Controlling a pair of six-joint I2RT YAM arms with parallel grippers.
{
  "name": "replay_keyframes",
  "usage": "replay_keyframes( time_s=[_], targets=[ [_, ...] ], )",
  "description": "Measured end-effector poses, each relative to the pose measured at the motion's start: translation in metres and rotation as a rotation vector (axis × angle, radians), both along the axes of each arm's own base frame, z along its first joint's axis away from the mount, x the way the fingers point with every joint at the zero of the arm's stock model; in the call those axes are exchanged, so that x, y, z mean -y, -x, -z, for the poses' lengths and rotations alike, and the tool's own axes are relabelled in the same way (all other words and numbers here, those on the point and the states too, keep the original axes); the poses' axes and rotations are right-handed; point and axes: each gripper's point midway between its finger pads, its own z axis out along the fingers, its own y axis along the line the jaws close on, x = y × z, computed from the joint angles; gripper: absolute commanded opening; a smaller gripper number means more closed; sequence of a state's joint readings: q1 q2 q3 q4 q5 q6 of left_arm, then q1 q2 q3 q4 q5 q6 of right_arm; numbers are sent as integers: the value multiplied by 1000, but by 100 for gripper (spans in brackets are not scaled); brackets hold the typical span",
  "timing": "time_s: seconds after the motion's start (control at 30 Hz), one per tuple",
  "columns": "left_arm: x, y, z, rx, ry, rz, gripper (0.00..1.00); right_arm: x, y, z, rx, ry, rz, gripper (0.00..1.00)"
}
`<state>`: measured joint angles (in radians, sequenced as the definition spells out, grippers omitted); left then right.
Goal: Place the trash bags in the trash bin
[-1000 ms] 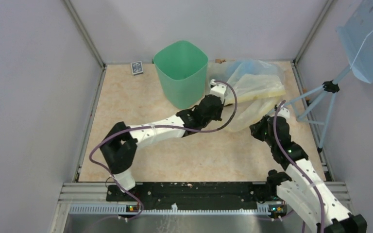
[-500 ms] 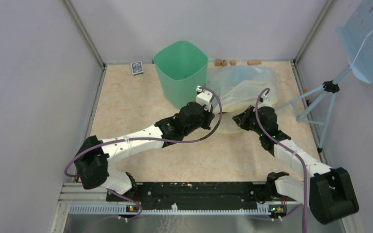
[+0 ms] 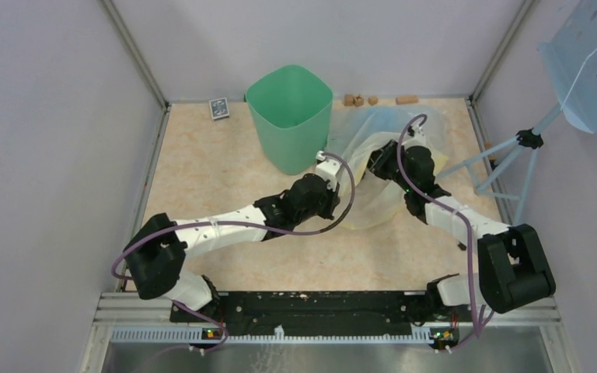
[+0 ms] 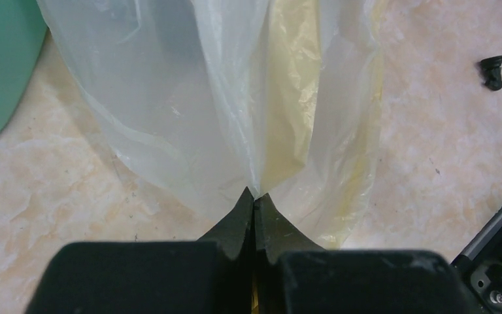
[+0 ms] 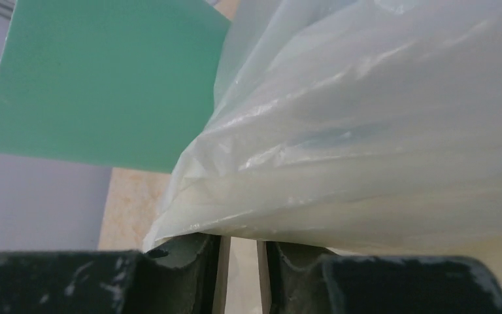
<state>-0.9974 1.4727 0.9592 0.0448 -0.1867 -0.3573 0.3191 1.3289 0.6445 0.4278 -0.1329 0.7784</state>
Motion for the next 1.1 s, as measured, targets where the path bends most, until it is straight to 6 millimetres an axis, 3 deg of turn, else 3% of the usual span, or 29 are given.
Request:
replay_keyframes(
  time_s=[0.07,0.13,0.2,0.3,0.5,0.67,0.8,0.97,1.1],
  targets=[
    [1,0,8,-14,-13,1,0,-1,-4,-2,-1,-3,6,38],
    [2,0,13,-23,-20,3,1,0,-9,8,-36,23,16,54],
    [3,0,15,-26,-22,3,1,1,-12,27,-84,60,23,61],
    [3,-2,19,-33,-25,-10,1,4,-10,57,-154,104,23,62],
    [-1,-11,24,-64,-7,-75,1,3,-9,94,-204,167,-9,68],
    [-18,-36,22,-111,49,-151,1,-1,-16,123,-228,259,-56,68],
    [-32,-53,20,-127,74,-195,1,-10,-27,127,-199,325,-79,68],
    [-36,-58,20,-131,82,-201,0,-17,-31,121,-136,372,-106,68],
    [-40,-62,16,-128,91,-212,0,-13,-23,115,-70,384,-111,70]
  ],
)
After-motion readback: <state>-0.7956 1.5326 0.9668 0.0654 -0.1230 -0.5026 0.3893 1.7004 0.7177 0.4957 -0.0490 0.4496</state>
